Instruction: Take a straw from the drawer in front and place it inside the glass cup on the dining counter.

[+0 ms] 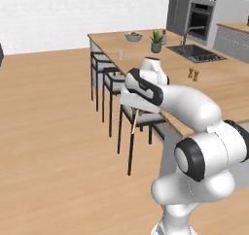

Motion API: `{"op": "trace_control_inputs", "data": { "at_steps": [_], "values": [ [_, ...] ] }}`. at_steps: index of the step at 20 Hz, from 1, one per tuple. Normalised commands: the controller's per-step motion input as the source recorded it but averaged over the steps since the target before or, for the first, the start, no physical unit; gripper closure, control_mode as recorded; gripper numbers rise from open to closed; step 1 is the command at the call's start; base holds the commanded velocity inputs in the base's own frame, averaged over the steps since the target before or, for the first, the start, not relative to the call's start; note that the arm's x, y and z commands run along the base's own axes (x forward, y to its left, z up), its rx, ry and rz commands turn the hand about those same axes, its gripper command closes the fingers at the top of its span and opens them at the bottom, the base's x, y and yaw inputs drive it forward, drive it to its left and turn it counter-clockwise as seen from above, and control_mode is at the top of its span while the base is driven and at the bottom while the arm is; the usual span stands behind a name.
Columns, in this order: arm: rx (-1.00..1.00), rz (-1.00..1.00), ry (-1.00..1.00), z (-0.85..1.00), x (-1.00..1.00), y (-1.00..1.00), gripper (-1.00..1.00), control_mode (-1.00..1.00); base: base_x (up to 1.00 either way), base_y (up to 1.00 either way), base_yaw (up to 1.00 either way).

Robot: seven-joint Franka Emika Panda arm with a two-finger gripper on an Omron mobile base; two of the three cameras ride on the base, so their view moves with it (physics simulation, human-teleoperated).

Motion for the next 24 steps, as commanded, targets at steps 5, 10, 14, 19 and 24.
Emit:
{"op": "trace_control_inputs", "data": {
  "at_steps": [5, 10, 14, 19, 24],
  "values": [
    [0.00, 0.00, 0.00, 0.00, 0.00, 0.00, 1.00, 1.00, 0.64, 1.00, -0.41],
    [0.00, 0.00, 0.00, 0.00, 0.00, 0.00, 1.00, 1.00, 0.66, 1.00, -0.41],
    [0.00, 0.00, 0.00, 0.00, 0.00, 0.00, 1.00, 1.00, 0.68, 1.00, -0.41],
    [0.00, 0.00, 0.00, 0.00, 0.00, 0.00, 1.00, 1.00, 0.67, 1.00, -0.42],
    [0.00, 0.00, 0.00, 0.00, 0.00, 0.00, 1.00, 1.00, 0.62, 1.00, -0.41]
  ]
}}
